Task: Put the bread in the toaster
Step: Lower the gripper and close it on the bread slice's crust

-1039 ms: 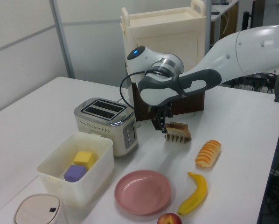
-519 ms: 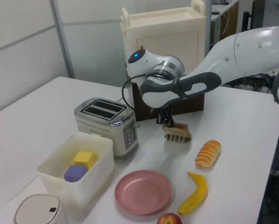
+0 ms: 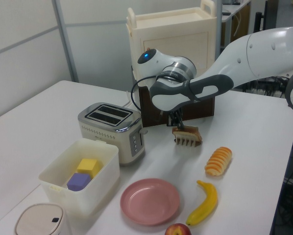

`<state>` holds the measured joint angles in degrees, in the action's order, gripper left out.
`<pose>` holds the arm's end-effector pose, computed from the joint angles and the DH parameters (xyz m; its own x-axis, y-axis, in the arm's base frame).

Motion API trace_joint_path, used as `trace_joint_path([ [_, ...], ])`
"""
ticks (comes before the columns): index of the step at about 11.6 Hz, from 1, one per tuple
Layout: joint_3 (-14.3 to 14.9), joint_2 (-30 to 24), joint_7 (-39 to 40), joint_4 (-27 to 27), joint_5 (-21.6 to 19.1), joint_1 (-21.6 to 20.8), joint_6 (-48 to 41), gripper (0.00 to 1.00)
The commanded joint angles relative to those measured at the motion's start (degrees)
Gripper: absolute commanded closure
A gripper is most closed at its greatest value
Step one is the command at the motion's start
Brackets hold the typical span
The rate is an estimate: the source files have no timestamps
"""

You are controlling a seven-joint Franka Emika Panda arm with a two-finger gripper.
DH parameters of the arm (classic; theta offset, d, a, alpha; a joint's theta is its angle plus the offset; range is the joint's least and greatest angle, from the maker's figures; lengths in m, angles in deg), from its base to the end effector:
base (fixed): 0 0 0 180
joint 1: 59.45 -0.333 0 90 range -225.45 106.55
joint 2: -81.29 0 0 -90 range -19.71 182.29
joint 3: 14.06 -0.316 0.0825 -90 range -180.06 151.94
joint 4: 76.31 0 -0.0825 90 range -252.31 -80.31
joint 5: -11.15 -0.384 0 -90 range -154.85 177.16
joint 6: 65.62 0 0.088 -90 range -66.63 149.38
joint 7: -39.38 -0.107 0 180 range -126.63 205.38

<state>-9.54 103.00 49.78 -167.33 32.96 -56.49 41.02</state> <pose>0.6494 -0.1081 0.4147 0.9704 0.1470 -0.1916 0.2062 -0.9173 0.3407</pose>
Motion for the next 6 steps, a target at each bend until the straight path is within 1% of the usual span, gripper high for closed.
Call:
trace_joint_path([
  [1,0.9,-2.4,1.0,-1.7,0.6,-0.3,1.3,1.00],
  [4,1.1,-3.9,1.0,-1.6,0.2,-0.3,0.8,1.00],
  [5,2.1,-4.2,0.8,-1.5,0.1,-0.3,0.8,0.35],
  [6,2.6,-4.3,0.4,-1.6,0.1,-0.5,0.8,0.01],
])
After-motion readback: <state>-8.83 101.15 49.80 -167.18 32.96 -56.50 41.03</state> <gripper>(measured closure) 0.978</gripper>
